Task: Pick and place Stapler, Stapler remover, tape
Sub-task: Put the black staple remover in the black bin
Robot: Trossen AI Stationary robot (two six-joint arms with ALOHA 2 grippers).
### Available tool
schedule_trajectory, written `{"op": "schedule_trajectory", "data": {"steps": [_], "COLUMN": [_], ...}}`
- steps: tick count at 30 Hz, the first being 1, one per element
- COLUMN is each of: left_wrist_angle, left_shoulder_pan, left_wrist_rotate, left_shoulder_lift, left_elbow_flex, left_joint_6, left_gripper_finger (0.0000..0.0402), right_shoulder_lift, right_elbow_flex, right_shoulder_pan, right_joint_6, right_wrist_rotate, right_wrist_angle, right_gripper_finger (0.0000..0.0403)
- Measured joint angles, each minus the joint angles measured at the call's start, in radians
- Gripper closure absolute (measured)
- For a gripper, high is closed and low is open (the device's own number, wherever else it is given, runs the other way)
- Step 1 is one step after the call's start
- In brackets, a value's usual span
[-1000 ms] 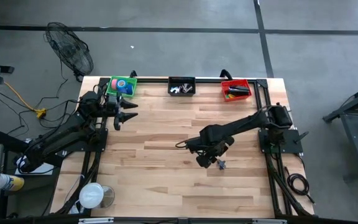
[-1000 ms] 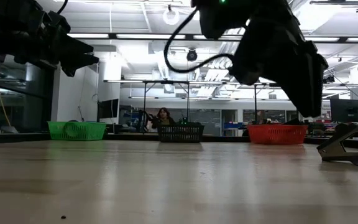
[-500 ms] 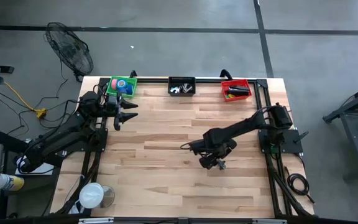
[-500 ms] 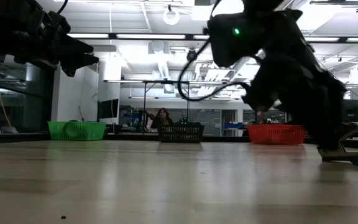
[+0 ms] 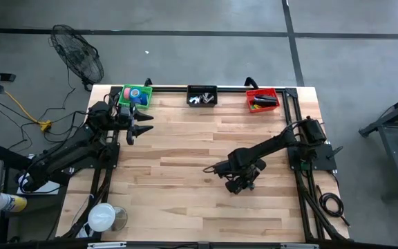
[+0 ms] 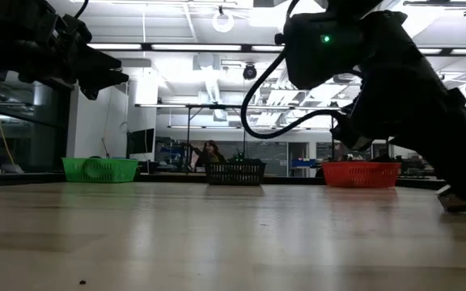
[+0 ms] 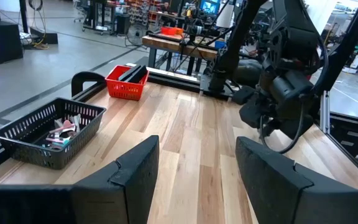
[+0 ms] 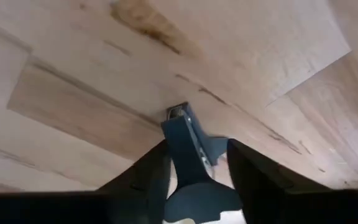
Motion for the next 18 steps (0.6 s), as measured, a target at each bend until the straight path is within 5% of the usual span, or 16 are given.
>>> {"op": "schedule_trajectory", "data": {"steps": [6, 18], "left_wrist_angle": [0.000, 0.000], "left_shoulder_pan": [0.000, 0.000], "left_wrist_rotate": [0.000, 0.000], "left_shoulder_lift": [0.000, 0.000], "left_elbow_flex": [0.000, 0.000], "left_joint_6": [-0.003, -0.003], "left_gripper_finger": [0.0191, 0.0191], "right_shoulder_lift": [-0.002, -0.066], "right_elbow_flex": [0.000, 0.000], "right_shoulder_pan": [0.019, 0.007], "right_joint_6": [-0.039, -0.045], "right_wrist_rotate": [-0.003, 0.142], "right_wrist_angle": [0.000, 0.004], "right_gripper_finger": [0.0341, 0.0344]}}
